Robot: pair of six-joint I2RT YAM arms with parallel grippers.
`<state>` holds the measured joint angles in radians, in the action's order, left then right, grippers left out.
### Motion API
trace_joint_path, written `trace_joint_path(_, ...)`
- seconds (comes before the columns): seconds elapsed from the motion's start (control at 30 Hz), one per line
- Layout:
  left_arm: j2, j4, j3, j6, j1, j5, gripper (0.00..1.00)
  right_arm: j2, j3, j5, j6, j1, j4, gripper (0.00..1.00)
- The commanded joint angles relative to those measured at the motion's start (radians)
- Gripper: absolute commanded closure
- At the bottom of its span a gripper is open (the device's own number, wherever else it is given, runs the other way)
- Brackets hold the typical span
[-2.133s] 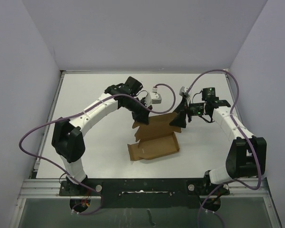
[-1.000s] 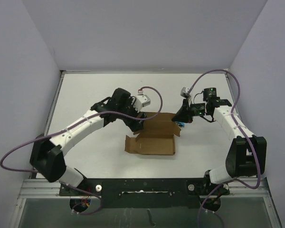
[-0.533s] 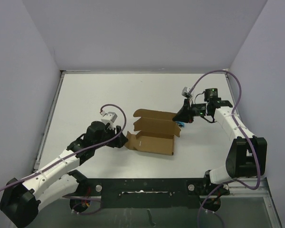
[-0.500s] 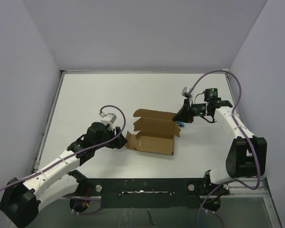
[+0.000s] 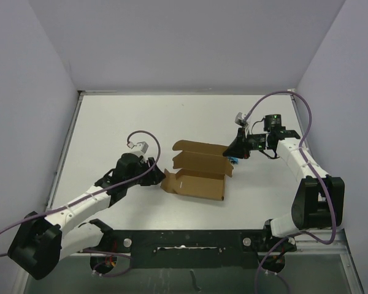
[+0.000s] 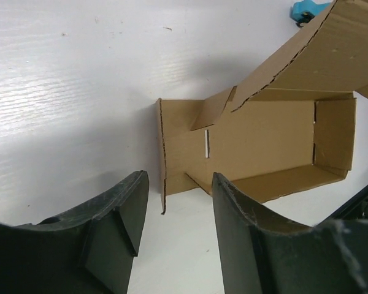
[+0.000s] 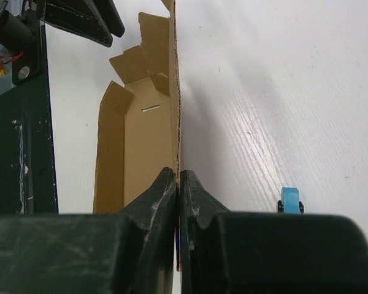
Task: Fold the paper box
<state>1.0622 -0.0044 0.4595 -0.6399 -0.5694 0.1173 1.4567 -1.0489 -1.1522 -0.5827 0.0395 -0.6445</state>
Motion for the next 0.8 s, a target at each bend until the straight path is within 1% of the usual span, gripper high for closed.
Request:
trace_joint_path(0.0, 0.012, 0.129, 0.02, -0.059, -0.011, 0.036, 0.59, -0.039, -0.003, -0.041, 0.008, -0.005, 0.028, 1.0)
trace_joint_path(0.07, 0.019, 0.169, 0.013, -0.066, -0.035, 0.034, 0.65, -0.038, -0.003, -0.042, 0.008, -0.006, 0.028, 1.0)
trace_joint_path(0.2, 0.055, 0.245, -0.011, -0.086, -0.07, 0.008, 0.91, -0.038, -0.002, -0.043, 0.008, -0.005, 0.028, 1.0)
trace_joint_path(0.23, 0.068, 0.261, -0.015, -0.088, -0.074, 0.003, 0.96, -0.038, -0.002, -0.043, 0.008, -0.006, 0.028, 1.0)
trace_joint_path(0.27, 0.077, 0.266, -0.015, -0.089, -0.08, -0.008, 0.99, -0.039, -0.002, -0.043, 0.008, -0.005, 0.028, 1.0)
trace_joint_path(0.37, 0.103, 0.275, -0.007, -0.07, -0.111, -0.1, 1.0, -0.036, 0.0, -0.044, 0.01, -0.006, 0.031, 1.0)
trace_joint_path(0.5, 0.144, 0.397, -0.033, -0.03, -0.155, -0.192, 1.0, -0.038, 0.001, -0.046, 0.014, -0.006, 0.034, 1.0)
trace_joint_path(0.77, 0.287, 0.563, -0.043, 0.045, -0.225, -0.291, 1.0, -0.038, 0.009, -0.05, 0.029, -0.004, 0.048, 1.0)
